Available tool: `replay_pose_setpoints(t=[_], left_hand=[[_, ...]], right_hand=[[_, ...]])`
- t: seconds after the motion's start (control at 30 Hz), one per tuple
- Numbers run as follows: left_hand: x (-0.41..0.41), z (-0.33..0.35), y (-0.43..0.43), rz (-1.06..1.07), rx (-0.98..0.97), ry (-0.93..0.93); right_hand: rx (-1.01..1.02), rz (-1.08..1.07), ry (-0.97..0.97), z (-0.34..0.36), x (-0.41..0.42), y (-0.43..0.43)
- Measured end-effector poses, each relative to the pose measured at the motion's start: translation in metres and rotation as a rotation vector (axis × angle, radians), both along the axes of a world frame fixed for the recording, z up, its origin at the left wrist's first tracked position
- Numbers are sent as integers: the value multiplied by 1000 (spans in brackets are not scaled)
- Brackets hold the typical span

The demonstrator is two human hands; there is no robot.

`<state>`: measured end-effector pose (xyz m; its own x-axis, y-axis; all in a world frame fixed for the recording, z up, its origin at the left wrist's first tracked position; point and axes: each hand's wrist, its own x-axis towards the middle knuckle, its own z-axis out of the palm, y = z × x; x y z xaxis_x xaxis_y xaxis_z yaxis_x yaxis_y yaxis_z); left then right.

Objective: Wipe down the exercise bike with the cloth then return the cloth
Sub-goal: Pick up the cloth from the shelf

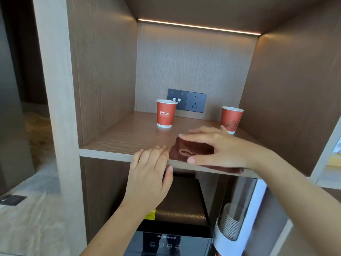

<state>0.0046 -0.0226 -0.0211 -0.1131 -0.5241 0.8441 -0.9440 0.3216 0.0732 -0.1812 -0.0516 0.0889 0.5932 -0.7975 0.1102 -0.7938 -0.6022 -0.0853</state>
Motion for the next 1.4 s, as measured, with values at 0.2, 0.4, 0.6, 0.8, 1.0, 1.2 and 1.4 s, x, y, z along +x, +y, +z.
replay_pose_setpoints(t=[0.2,0.4,0.6,0.8,1.0,1.2,1.4], left_hand=[[-4,-2,-2,7,-48,48],[-2,-1,1,4,8,32],[0,-2,18,10,91,50],[-7,-11,63,90,129,99],[-5,-24,129,228,123,99],[6,-52,200,403,212,97],[38,-65,283,587,184,99]], right_hand=[[77,160,36,-16,4,-19],[-56,167,-25,-23,5,-18],[-347,165,-48,-32,1,0],[-437,245,-197,-34,-7,26],[-562,313,-283,-58,-5,65],[-317,428,-496,-96,32,115],[-78,583,-621,-115,90,166]])
